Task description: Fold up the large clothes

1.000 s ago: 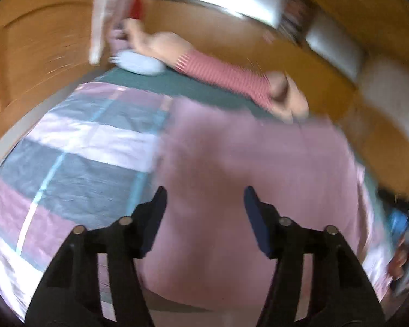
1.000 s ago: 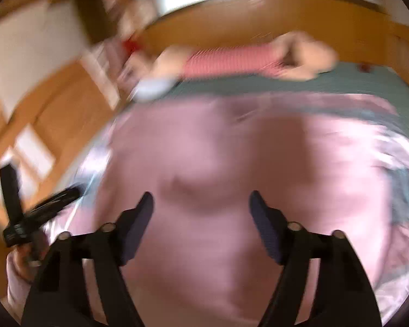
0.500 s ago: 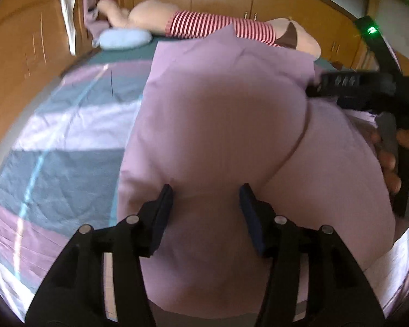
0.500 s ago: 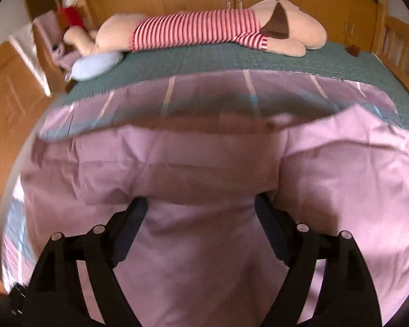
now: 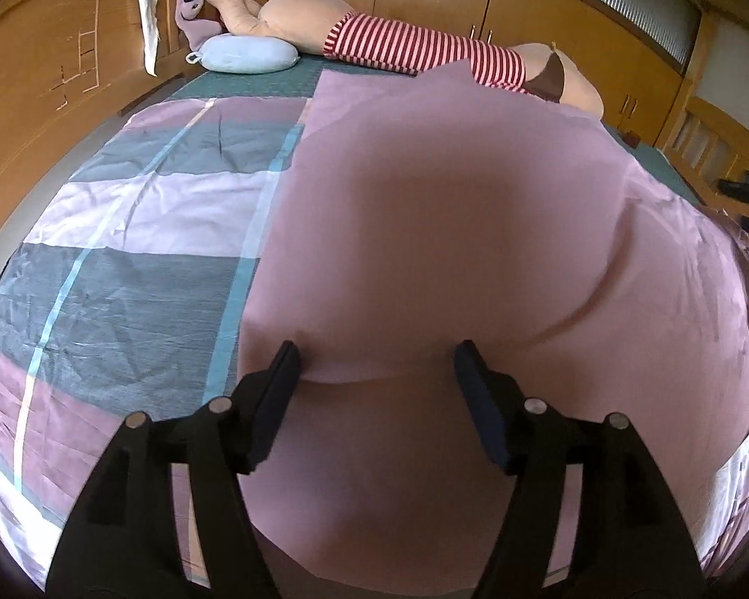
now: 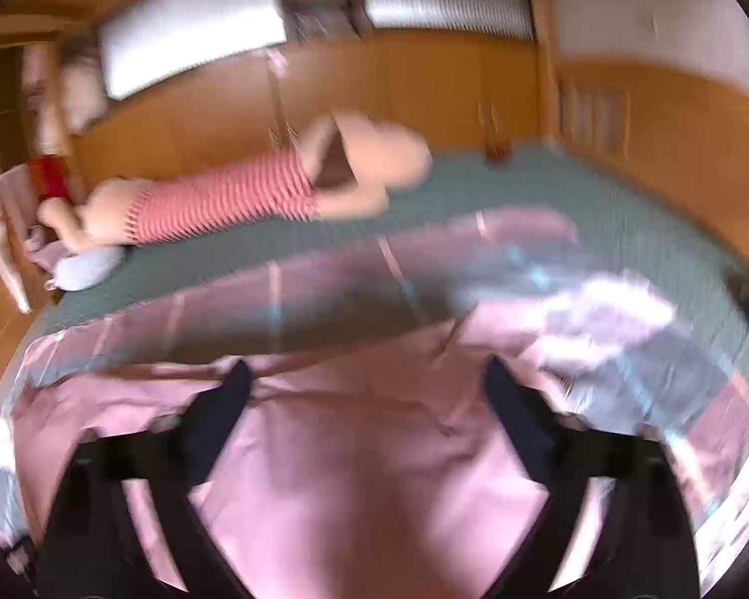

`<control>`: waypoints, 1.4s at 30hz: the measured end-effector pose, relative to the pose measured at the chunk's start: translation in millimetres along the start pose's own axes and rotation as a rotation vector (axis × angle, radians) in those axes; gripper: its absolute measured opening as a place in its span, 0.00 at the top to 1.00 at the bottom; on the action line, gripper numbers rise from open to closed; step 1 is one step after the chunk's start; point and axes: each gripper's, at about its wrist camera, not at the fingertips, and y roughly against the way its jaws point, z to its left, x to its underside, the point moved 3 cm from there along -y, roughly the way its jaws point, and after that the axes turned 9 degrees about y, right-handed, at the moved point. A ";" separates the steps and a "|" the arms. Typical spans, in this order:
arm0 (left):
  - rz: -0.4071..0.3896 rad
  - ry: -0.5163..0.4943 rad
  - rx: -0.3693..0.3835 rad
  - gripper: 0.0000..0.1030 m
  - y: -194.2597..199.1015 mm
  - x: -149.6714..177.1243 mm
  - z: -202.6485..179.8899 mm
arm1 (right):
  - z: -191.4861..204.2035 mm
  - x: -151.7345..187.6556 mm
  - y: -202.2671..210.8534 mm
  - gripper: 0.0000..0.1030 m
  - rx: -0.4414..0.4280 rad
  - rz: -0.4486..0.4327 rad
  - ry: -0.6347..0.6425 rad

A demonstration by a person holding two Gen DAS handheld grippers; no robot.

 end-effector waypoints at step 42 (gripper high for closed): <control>-0.060 -0.002 -0.011 0.12 6.1 5.7 -12.6 | 180.0 8.7 -95.2 0.01 -0.093 0.253 0.208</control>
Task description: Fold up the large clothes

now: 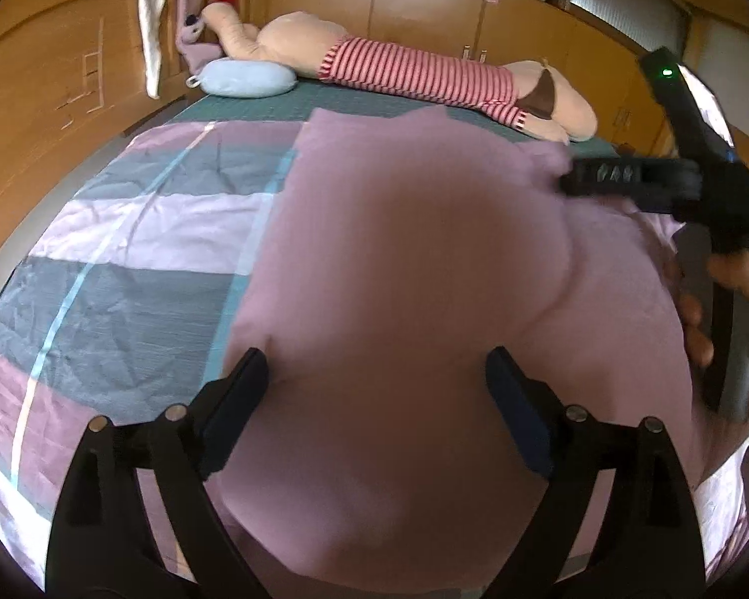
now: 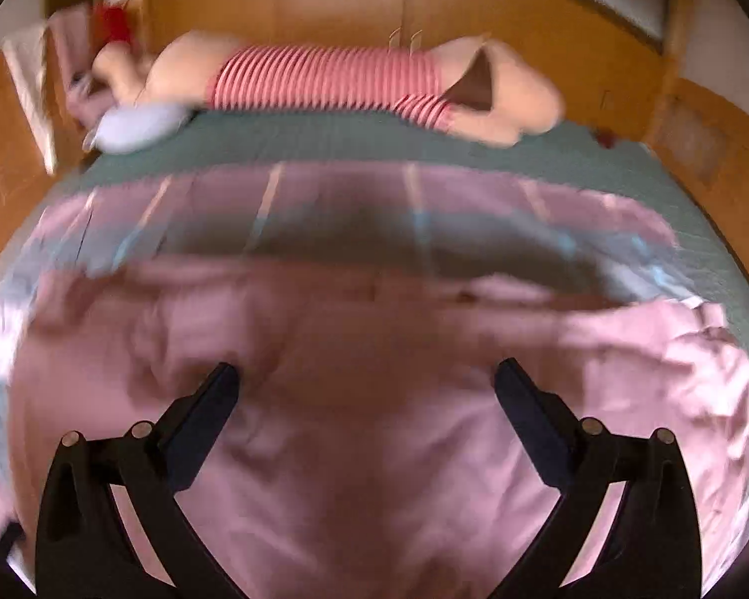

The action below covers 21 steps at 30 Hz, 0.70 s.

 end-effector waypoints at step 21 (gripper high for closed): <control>0.116 0.113 -0.017 0.04 -10.2 3.7 22.3 | 4.9 -41.5 0.1 0.01 0.018 -0.118 -0.084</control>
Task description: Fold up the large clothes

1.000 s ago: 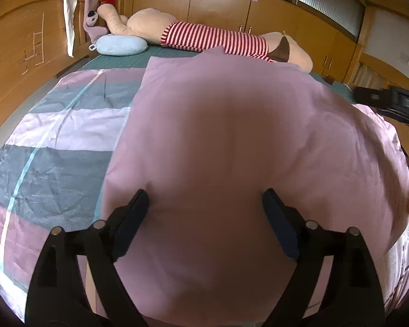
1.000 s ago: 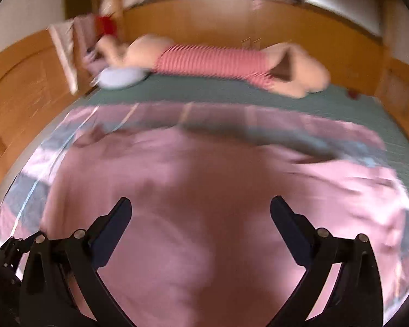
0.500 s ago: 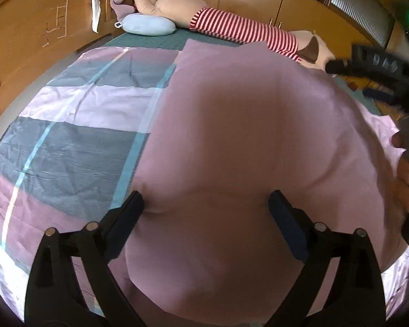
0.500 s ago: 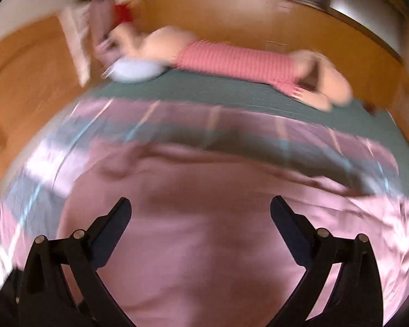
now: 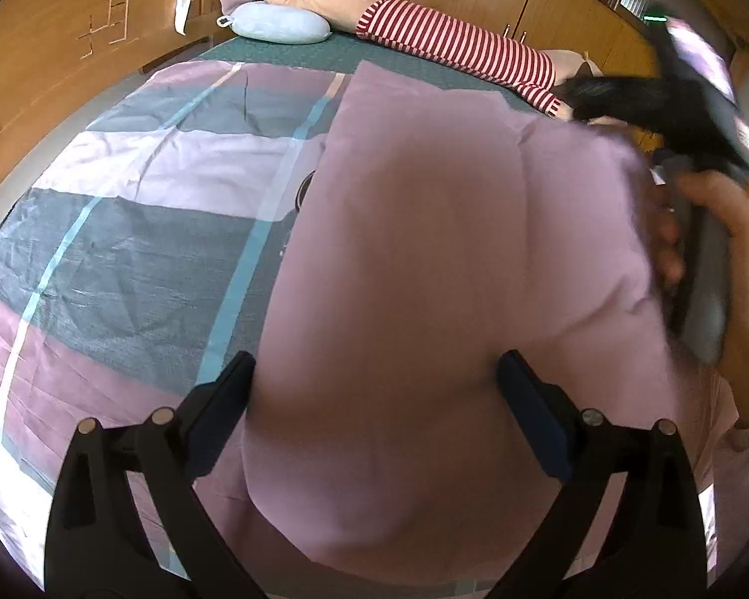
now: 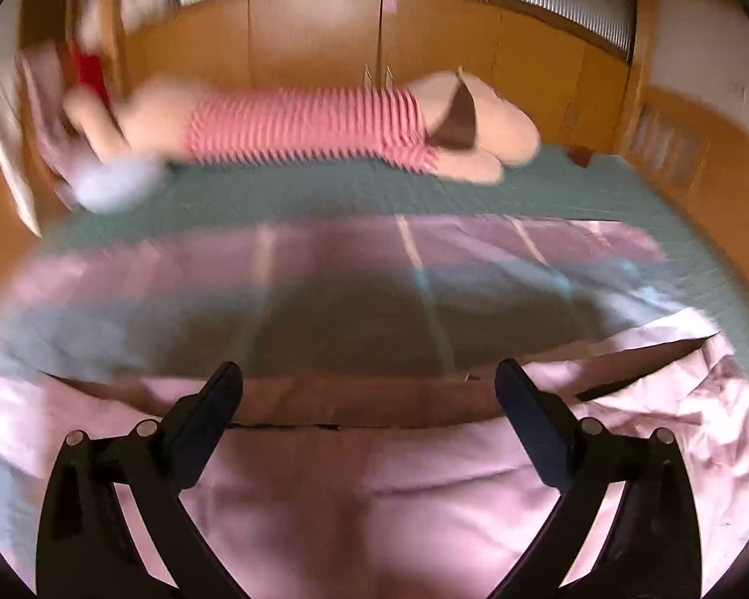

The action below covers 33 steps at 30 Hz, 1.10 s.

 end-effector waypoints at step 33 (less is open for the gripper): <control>-0.161 -0.165 -0.180 0.06 15.2 0.2 -20.3 | -257.2 199.1 121.8 0.01 0.178 0.204 -0.330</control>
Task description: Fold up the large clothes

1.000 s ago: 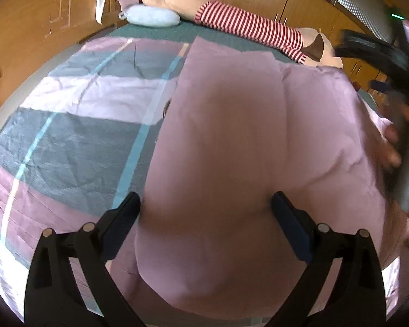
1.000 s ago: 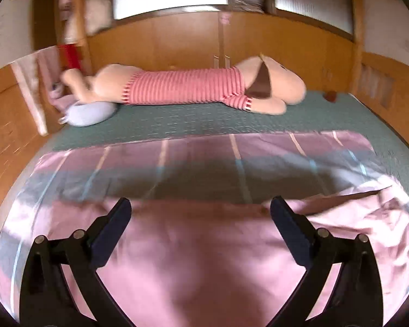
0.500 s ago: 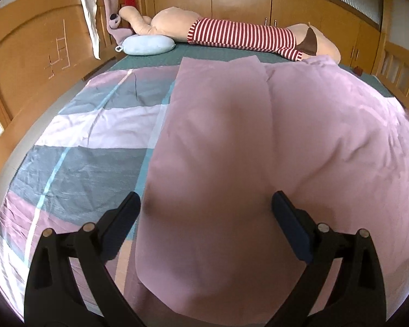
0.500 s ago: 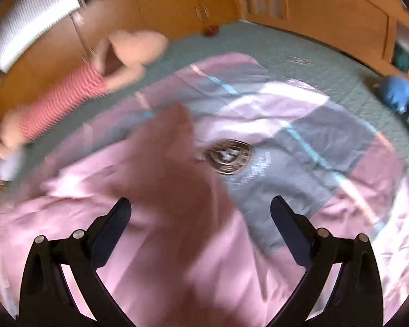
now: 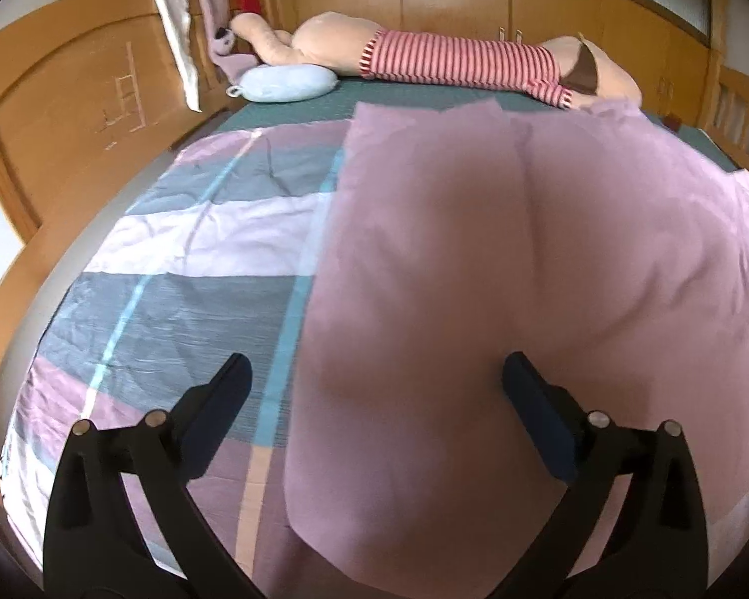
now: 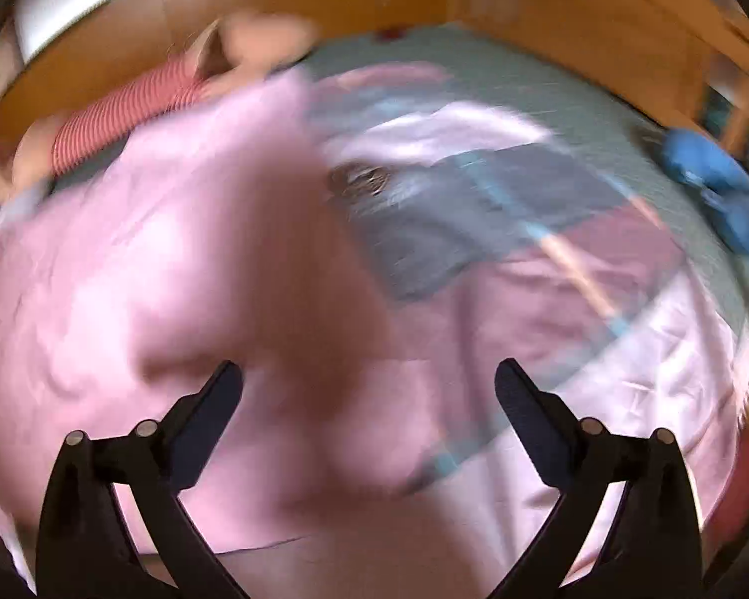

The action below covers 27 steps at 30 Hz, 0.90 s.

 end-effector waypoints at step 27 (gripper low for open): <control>0.116 -0.482 0.201 0.02 57.3 85.7 -101.4 | 182.8 75.8 -6.9 0.01 -0.149 0.064 0.808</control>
